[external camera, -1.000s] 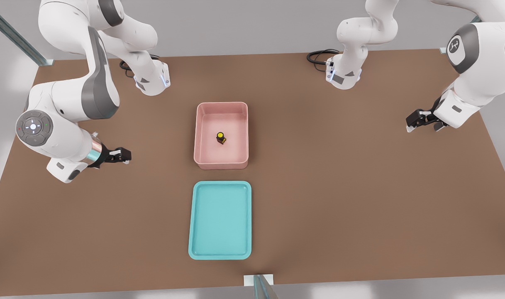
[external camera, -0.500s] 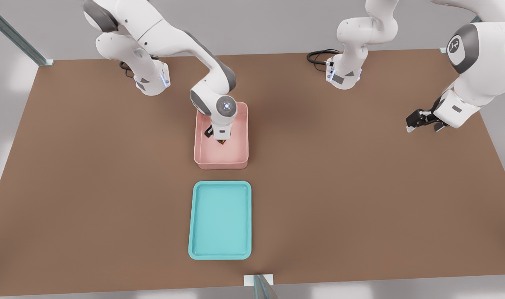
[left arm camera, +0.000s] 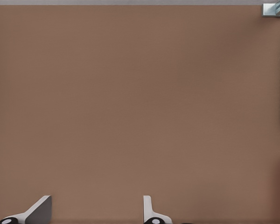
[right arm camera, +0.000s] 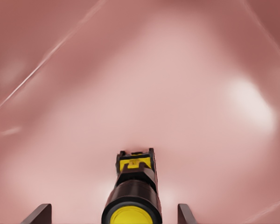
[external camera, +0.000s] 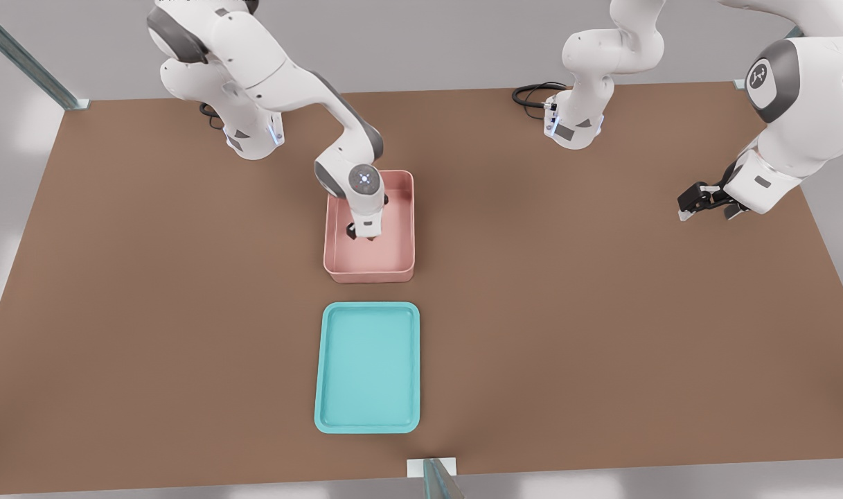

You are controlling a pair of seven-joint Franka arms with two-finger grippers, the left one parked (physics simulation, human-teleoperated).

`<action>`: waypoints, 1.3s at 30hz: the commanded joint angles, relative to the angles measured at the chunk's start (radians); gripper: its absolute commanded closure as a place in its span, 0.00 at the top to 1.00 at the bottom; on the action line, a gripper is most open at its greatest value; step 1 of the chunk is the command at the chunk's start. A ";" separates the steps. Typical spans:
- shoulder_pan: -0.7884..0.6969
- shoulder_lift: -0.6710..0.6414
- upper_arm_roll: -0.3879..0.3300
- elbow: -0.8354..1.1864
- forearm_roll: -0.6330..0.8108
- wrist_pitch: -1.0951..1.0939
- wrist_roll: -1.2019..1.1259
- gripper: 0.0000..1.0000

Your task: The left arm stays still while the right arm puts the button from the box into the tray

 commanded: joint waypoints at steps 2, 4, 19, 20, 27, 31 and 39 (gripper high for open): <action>0.001 0.016 0.000 -0.001 0.002 0.063 -0.078 1.00; 0.001 0.033 -0.001 -0.001 0.002 0.079 -0.078 1.00; 0.002 0.050 -0.003 -0.020 0.002 0.080 -0.078 0.65; 0.002 0.050 -0.003 -0.020 0.002 0.080 -0.078 0.65; 0.002 0.045 -0.003 -0.018 0.002 0.080 -0.078 0.52; 0.001 0.023 -0.008 -0.017 0.002 0.074 -0.076 0.52; -0.101 -0.152 -0.012 0.238 0.009 0.070 -0.072 0.52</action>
